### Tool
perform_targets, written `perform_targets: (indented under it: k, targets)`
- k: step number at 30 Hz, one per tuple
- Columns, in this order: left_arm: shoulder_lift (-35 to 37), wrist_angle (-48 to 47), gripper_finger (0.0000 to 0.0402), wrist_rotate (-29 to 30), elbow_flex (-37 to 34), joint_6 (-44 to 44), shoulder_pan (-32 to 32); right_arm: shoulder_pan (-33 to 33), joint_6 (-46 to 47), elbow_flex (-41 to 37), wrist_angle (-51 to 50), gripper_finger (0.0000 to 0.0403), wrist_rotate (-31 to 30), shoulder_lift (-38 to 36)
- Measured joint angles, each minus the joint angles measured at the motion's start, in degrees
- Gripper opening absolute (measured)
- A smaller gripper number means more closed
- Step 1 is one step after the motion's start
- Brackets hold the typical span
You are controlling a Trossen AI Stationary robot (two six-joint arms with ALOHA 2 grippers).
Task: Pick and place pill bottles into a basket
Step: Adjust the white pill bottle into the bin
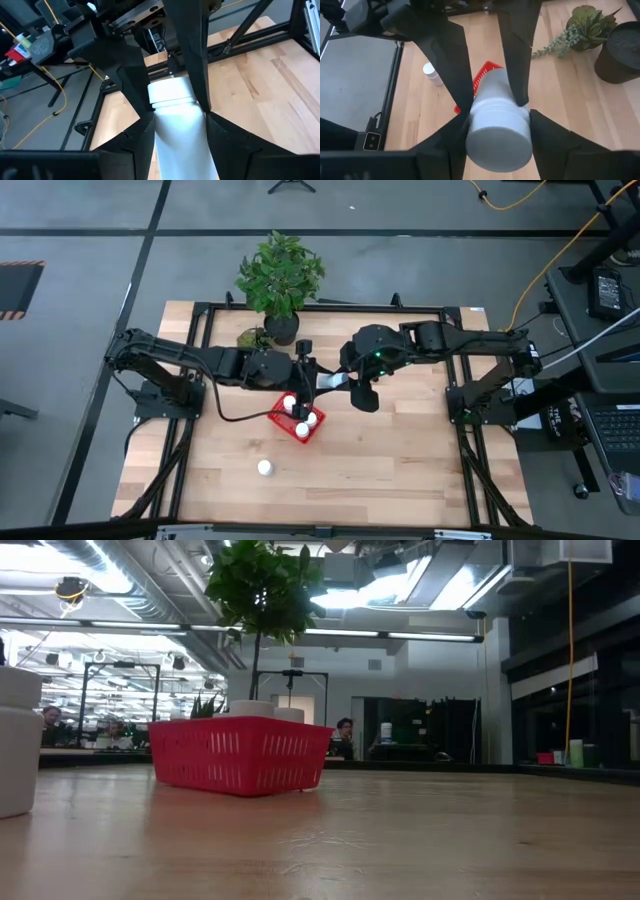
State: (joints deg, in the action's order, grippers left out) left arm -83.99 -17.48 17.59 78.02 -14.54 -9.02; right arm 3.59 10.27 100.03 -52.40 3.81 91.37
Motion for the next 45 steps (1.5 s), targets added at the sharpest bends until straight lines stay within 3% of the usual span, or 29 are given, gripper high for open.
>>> perform_targets:
  k: [8, 16, 24, 27, 34, 39, 45]
  targets:
    - [0.0, -0.8, 0.0166, 3.2, 0.1, -0.2, 0.0, 0.4, 0.1, 0.9, -0.9, 0.0164, -0.6, -0.1]
    - [0.2, -5.3, 0.0209, 2.9, 0.2, 2.7, 0.1, 1.6, -0.1, 5.7, -5.9, 0.0162, -2.7, -0.2]
    - [3.3, -22.2, 0.0254, 11.1, -0.1, 10.3, -0.7, 3.7, -1.5, 8.3, -9.8, 0.016, -2.5, -0.3]
    - [7.2, -21.3, 0.0259, 15.0, -0.1, 11.0, -1.5, 4.1, -2.4, 8.3, -9.8, 0.016, -2.8, 0.7]
    - [17.1, -13.9, 0.026, 18.9, 0.0, 11.1, -3.5, 2.6, -9.4, 8.3, -7.5, 0.016, -2.2, 8.2]
    - [21.2, -11.9, 0.0256, 20.1, 0.0, 8.0, -5.1, 0.8, -12.3, 8.7, -2.8, 0.0159, 2.9, 15.0]
    - [22.7, -11.8, 0.0256, 22.5, 0.0, 7.8, -6.5, 0.0, -16.0, 19.3, -4.8, 0.0159, 5.4, 24.7]
